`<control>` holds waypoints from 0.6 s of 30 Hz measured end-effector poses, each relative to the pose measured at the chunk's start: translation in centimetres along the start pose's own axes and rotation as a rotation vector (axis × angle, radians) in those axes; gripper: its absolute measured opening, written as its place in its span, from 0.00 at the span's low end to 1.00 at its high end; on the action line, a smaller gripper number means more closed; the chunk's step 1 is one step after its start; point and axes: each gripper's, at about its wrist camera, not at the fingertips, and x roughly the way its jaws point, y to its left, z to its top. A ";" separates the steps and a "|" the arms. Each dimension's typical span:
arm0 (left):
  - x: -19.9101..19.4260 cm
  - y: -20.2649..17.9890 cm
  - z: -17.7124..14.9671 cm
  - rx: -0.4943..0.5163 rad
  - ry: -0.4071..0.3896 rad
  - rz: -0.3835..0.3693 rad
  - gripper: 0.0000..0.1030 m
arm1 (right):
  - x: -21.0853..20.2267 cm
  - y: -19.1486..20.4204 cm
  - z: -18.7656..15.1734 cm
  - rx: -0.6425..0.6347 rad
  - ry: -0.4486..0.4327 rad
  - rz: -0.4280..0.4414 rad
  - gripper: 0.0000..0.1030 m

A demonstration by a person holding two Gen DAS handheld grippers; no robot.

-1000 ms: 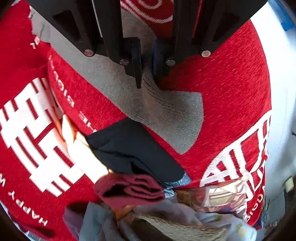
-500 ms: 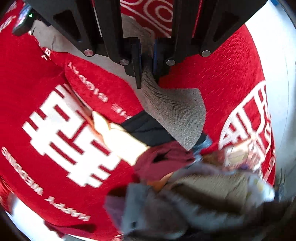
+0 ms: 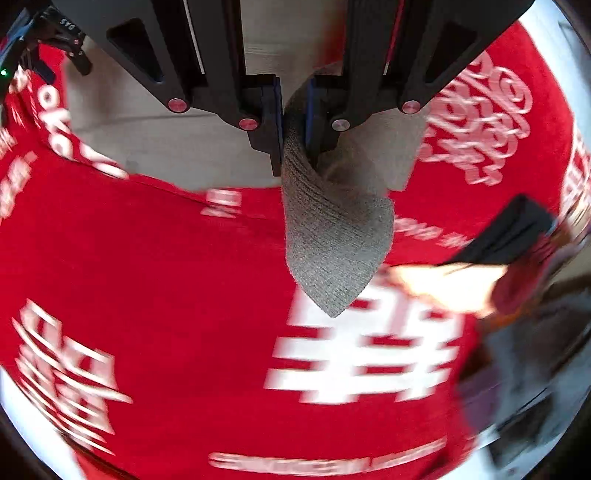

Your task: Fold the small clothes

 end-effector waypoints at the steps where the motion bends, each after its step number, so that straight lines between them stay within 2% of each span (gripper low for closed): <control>1: -0.4 -2.4 -0.1 0.030 -0.006 -0.024 0.09 | -0.4 -1.7 -0.2 0.021 -0.012 -0.009 0.97; 5: -1.1 -12.4 -1.2 0.146 -0.012 -0.102 0.09 | -1.3 -7.4 -1.4 0.099 -0.043 -0.025 0.97; 9: 1.8 -20.6 -4.4 0.248 0.066 -0.108 0.09 | -0.5 -9.9 -2.6 0.132 -0.032 -0.017 0.97; 14: 6.4 -25.6 -9.2 0.341 0.164 -0.077 0.09 | 0.8 -11.8 -4.4 0.173 -0.013 0.012 0.97; 18: 8.4 -26.3 -11.5 0.355 0.254 -0.133 0.10 | 0.8 -12.6 -5.2 0.192 -0.030 0.054 0.97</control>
